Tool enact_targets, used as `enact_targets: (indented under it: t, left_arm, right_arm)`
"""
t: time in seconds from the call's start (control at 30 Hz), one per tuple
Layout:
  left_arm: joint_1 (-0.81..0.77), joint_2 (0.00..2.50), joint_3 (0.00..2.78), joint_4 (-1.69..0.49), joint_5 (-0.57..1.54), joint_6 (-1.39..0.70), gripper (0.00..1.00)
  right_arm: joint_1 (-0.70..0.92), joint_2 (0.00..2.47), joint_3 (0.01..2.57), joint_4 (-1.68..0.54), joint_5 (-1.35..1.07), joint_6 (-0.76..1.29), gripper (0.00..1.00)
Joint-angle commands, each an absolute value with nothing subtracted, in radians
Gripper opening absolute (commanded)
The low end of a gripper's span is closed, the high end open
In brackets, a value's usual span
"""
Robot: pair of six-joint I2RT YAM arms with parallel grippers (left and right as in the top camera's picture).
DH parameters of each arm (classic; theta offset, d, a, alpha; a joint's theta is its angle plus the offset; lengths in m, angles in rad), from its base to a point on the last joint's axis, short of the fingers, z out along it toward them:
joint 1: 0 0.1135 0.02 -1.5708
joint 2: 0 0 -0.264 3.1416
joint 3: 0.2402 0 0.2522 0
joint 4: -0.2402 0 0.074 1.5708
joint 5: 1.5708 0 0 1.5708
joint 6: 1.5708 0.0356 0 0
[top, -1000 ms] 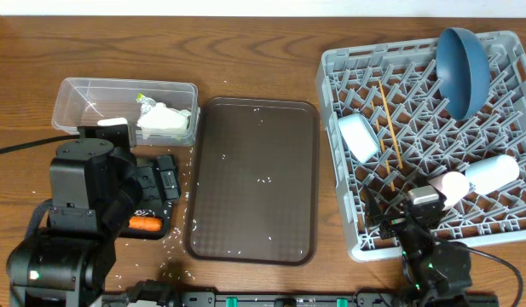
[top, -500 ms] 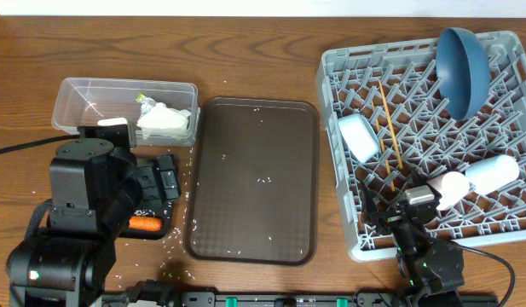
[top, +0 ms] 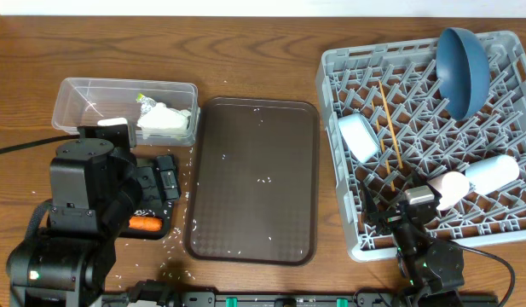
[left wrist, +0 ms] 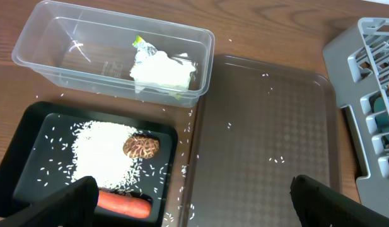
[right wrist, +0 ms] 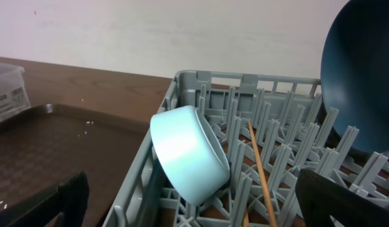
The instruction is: Sort waste into correct bins and load items into the dishwasher rack
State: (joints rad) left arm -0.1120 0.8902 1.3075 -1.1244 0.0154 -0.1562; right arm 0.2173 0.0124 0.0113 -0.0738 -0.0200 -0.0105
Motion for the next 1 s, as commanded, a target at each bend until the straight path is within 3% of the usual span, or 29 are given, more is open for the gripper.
enact_targets:
  t: [0.0,0.3,0.63,0.97]
  left_arm:
    - [-0.105,0.888,1.313,-1.125,0.003,-0.146,0.98]
    - [-0.105,0.773,1.228,-1.018,-0.064,-0.073,0.98]
    - [-0.093,0.445,0.791,-0.59,0.038,0.056,0.98]
    - [-0.055,0.118,0.429,-0.401,0.121,0.055,0.98]
  right_arm:
    - [0.195,0.007,0.006,-0.071,-0.027,0.003,0.99]
    - [0.195,0.007,0.006,-0.071,-0.027,0.003,0.99]
    - [0.195,0.007,0.006,-0.071,-0.027,0.003,0.99]
    - [0.195,0.007,0.006,-0.071,-0.027,0.003,0.99]
